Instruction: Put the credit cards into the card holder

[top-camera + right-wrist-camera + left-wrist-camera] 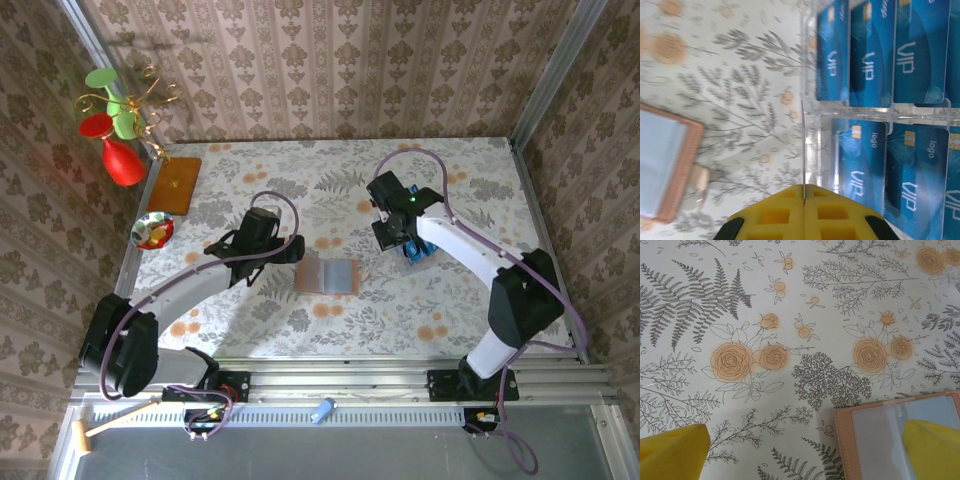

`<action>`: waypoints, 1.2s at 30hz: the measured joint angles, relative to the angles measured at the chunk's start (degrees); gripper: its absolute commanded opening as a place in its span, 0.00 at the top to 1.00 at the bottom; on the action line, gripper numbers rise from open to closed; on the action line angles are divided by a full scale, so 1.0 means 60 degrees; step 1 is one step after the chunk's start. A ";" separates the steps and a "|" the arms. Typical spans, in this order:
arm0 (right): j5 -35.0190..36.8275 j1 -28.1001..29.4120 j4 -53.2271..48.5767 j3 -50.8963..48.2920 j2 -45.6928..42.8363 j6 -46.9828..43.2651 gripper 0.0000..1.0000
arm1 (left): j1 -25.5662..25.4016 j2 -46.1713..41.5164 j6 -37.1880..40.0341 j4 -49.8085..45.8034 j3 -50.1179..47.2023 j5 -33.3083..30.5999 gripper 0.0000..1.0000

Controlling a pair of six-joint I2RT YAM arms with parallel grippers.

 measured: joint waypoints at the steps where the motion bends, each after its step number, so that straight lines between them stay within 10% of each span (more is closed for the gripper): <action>1: -0.0280 0.0051 0.0029 0.0000 -0.0164 0.0164 1.00 | 0.0000 0.0066 0.0022 -0.0036 0.0033 0.0025 0.00; 16: -0.5060 0.0433 0.5628 -0.3512 -0.0685 0.4761 1.00 | -0.0699 0.1002 0.0433 -0.0601 0.0080 -0.0270 0.00; 36: -0.5380 0.0707 0.7359 -0.3876 0.0069 0.5945 1.00 | -0.0703 0.1246 0.0433 -0.0514 0.0080 -0.0375 0.00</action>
